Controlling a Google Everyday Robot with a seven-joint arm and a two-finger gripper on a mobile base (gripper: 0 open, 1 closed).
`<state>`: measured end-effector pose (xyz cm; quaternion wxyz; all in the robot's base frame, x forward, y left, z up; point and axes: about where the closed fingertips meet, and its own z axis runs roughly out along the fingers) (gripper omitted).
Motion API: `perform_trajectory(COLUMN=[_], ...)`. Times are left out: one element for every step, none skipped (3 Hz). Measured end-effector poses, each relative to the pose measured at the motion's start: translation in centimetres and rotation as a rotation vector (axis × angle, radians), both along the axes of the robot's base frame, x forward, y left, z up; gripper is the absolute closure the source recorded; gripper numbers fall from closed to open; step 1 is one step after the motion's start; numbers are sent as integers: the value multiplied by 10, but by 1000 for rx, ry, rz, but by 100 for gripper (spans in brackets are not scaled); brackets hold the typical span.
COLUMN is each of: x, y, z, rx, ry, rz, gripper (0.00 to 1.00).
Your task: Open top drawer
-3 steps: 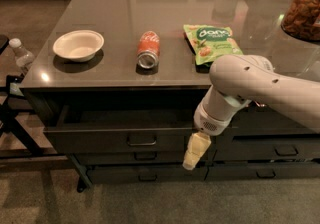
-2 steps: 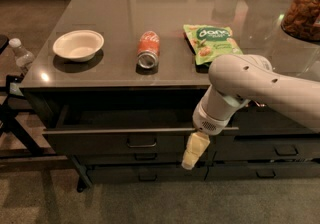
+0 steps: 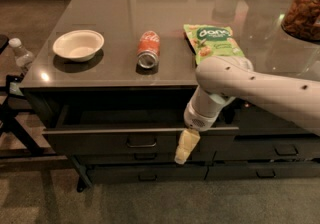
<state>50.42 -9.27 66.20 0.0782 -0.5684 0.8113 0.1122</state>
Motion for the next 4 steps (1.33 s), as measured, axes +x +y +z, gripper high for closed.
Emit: perform_trajectory(x=[-8,-19,-43,-62], y=[0,-1,-7,-14], z=[-21,-25,-12,-2], rx=[-8,-7,-6,-4], ry=[62,99,132,158], rz=[-3,-8,-25,-43], gripper=[0,0,0,0])
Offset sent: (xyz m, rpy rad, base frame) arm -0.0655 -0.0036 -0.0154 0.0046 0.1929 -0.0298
